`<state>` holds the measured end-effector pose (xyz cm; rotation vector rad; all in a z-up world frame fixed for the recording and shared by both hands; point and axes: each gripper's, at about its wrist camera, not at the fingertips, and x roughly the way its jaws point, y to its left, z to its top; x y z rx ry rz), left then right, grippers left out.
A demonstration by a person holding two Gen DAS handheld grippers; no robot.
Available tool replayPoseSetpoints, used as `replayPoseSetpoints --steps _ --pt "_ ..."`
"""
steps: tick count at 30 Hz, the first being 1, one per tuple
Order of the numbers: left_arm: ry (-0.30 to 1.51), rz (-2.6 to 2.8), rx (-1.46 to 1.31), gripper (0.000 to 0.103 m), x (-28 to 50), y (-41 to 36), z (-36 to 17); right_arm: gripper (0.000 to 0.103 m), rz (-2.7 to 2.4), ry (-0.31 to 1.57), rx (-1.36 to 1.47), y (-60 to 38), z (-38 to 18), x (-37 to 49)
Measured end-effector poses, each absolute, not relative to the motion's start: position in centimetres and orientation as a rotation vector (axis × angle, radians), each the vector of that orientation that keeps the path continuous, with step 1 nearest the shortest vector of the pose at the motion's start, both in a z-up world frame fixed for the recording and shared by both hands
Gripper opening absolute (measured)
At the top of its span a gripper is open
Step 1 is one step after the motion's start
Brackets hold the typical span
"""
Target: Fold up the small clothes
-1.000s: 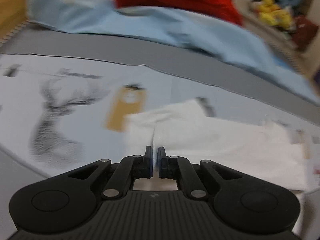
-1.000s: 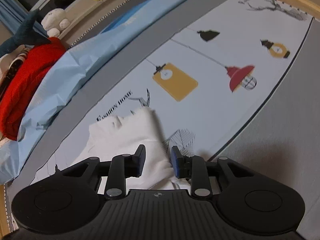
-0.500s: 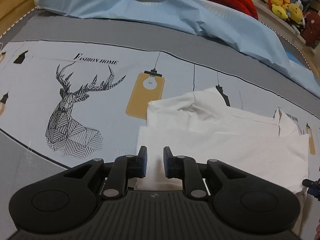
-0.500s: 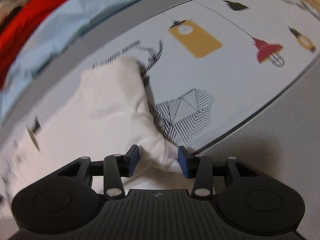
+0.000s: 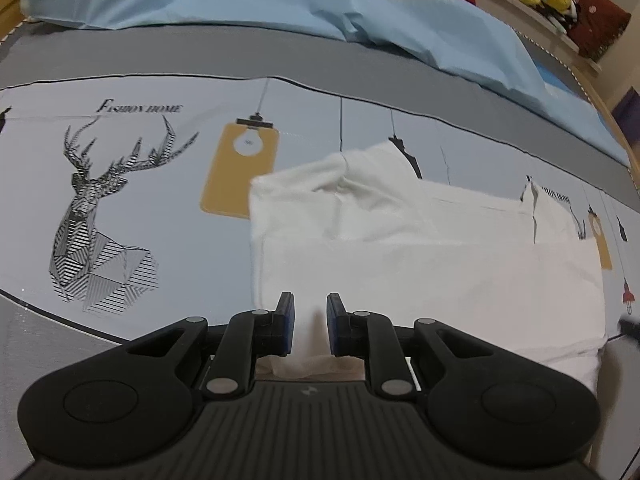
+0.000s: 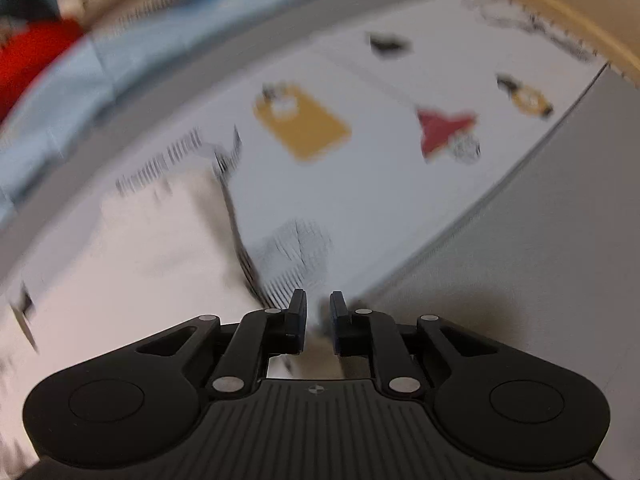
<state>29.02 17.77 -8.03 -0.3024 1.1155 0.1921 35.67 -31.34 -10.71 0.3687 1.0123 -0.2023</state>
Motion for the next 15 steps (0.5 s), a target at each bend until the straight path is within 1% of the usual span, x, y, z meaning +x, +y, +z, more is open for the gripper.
replayPoseSetpoints --steps 3,6,7,8,9,10,11,13,15 --pt "1.124 0.186 -0.303 0.019 29.2 17.5 -8.7 0.014 -0.045 0.874 0.381 -30.0 -9.5 36.0" --pt "1.127 0.17 -0.302 0.019 29.5 17.3 -9.6 0.026 0.166 0.875 0.405 -28.0 -10.2 37.1" --pt "1.135 0.167 -0.296 0.019 29.5 17.3 -10.1 0.033 0.204 0.893 0.378 -27.3 -10.7 37.5" --pt "1.151 0.169 -0.291 0.019 29.6 17.2 -10.7 0.036 0.208 0.927 0.322 -26.7 -11.5 37.9" --pt "1.178 0.173 -0.284 0.019 29.6 17.2 -11.6 0.036 0.174 0.969 0.252 -26.3 -12.7 38.1" --pt "1.212 0.176 -0.276 0.018 29.6 17.3 -12.5 0.033 0.133 1.005 0.207 -26.3 -13.8 38.3" --pt "1.232 0.166 -0.276 0.018 29.6 17.4 -13.1 0.026 0.108 1.021 0.21 -26.8 -14.8 38.4" --pt "1.228 0.158 -0.271 0.018 29.5 17.4 -12.8 0.025 0.101 1.011 0.248 -27.6 -14.7 38.2" --pt "1.2 0.142 -0.273 0.019 29.5 17.2 -11.7 0.026 0.115 0.978 0.246 -27.5 -13.2 37.8"
